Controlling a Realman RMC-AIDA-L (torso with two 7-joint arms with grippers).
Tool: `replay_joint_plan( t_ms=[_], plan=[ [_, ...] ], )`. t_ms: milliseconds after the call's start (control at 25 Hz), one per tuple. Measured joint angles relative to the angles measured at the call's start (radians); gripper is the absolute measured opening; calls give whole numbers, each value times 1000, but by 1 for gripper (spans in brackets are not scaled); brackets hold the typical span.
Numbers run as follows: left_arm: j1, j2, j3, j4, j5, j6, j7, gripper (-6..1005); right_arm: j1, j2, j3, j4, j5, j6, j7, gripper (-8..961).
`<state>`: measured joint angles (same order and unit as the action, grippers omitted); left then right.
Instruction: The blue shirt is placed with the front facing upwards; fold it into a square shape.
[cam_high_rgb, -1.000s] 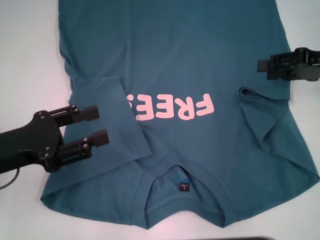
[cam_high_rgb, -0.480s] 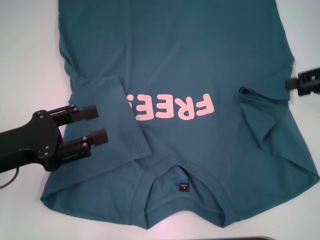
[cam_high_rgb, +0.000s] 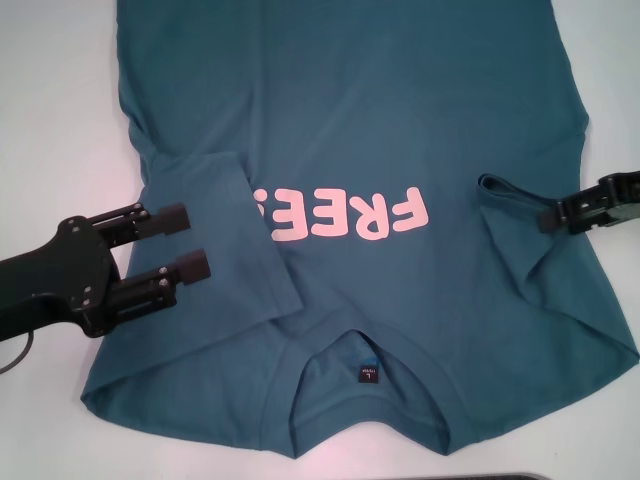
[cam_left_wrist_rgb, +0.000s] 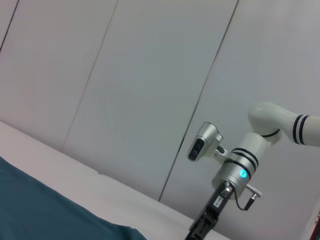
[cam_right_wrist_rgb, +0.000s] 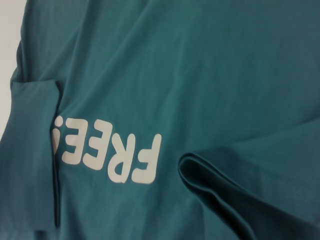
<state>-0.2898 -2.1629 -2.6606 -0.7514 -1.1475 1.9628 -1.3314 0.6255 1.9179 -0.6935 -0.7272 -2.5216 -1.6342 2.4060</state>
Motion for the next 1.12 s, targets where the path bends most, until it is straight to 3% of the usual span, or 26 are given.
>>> replay_joint_plan(
  t_ms=[400, 600, 760, 1040, 1120],
  plan=[
    [0, 0, 0, 1, 0, -2, 0, 643, 40, 56, -4, 33, 9, 41, -34, 655],
    [0, 0, -1, 1, 0, -1, 0, 643, 39, 61, 9, 37, 134, 32, -89, 656],
    [3, 0, -13, 0, 0, 2, 0, 643, 8, 42, 18, 36, 200, 24, -100, 656],
    [3, 0, -22, 1, 0, 3, 0, 643, -56, -42, 21, 29, 185, -26, -13, 657],
    [3, 0, -22, 2, 0, 3, 0, 643, -67, -56, 21, 28, 185, -35, 5, 657]
  ],
)
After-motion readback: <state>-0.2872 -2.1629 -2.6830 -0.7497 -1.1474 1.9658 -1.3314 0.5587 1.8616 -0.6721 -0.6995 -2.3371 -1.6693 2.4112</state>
